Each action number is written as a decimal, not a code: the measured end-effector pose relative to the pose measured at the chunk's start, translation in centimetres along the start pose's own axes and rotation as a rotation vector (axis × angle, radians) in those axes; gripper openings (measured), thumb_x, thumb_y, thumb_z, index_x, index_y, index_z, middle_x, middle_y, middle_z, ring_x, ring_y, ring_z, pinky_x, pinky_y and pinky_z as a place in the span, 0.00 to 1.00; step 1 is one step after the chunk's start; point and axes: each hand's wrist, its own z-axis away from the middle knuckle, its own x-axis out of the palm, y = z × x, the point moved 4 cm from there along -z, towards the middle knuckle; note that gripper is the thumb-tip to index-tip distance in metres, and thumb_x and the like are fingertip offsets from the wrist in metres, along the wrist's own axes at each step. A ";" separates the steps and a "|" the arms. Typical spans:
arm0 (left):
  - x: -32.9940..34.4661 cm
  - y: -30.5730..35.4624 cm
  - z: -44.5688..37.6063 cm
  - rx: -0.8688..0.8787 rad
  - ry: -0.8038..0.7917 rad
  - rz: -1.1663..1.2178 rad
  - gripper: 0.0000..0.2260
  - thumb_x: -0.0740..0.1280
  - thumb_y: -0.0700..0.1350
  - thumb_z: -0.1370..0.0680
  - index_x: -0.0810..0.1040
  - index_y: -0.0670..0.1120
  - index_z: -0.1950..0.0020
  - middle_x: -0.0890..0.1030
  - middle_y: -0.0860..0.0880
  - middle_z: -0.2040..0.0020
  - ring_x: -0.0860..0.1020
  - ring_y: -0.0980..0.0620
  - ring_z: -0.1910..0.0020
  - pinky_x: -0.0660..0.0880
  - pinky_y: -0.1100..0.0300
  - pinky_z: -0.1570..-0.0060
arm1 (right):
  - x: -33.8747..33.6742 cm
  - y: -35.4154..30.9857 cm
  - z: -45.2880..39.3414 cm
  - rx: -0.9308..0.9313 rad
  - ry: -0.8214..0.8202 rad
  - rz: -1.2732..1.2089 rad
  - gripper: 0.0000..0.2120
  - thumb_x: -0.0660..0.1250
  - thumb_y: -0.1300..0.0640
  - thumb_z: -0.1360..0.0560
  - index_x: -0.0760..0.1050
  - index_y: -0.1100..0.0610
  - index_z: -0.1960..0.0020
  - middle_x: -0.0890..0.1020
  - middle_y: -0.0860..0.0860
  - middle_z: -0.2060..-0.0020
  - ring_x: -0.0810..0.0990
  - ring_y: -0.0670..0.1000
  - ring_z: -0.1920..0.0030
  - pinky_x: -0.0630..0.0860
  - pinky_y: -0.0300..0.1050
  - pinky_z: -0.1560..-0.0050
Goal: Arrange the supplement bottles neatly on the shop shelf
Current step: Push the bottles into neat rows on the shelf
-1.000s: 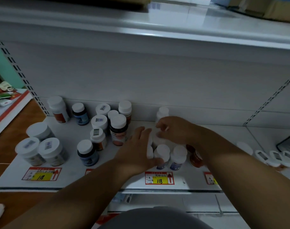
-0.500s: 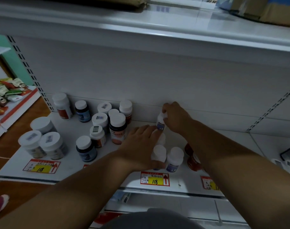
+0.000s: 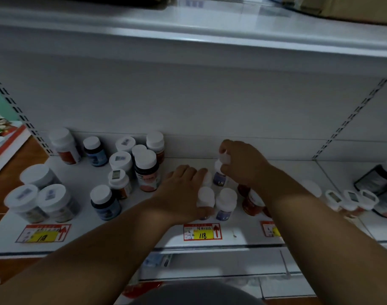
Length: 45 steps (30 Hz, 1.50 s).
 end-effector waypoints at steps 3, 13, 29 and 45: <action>0.1 0.0 0.1 0.004 -0.010 0.007 0.46 0.58 0.76 0.35 0.53 0.51 0.25 0.67 0.50 0.32 0.60 0.48 0.33 0.62 0.51 0.35 | 1.6 -0.4 1.7 0.040 -0.064 0.002 0.21 0.69 0.57 0.28 0.71 0.56 0.35 0.75 0.55 0.45 0.74 0.54 0.46 0.62 0.40 0.56; -0.1 0.0 0.1 0.002 -0.049 0.041 0.48 0.60 0.75 0.34 0.51 0.49 0.23 0.65 0.50 0.30 0.59 0.47 0.31 0.61 0.50 0.32 | 2.9 -0.4 3.6 0.038 0.027 -0.077 0.18 0.63 0.58 0.24 0.72 0.56 0.35 0.75 0.56 0.44 0.75 0.55 0.45 0.66 0.41 0.52; -7.0 -3.7 7.7 -0.195 0.329 0.082 0.20 0.65 0.59 0.26 0.76 0.47 0.42 0.77 0.49 0.47 0.74 0.48 0.48 0.70 0.53 0.48 | 3.3 -13.7 -4.3 -0.250 0.024 -0.228 0.21 0.70 0.51 0.26 0.72 0.55 0.36 0.75 0.57 0.43 0.76 0.55 0.45 0.71 0.46 0.49; -10.6 -4.8 11.4 -0.285 0.374 0.600 0.34 0.65 0.67 0.30 0.65 0.52 0.29 0.70 0.60 0.36 0.70 0.59 0.39 0.66 0.62 0.42 | -3.4 -14.9 3.8 -0.007 0.305 -0.643 0.06 0.65 0.47 0.23 0.78 0.41 0.47 0.81 0.40 0.52 0.80 0.42 0.54 0.75 0.33 0.56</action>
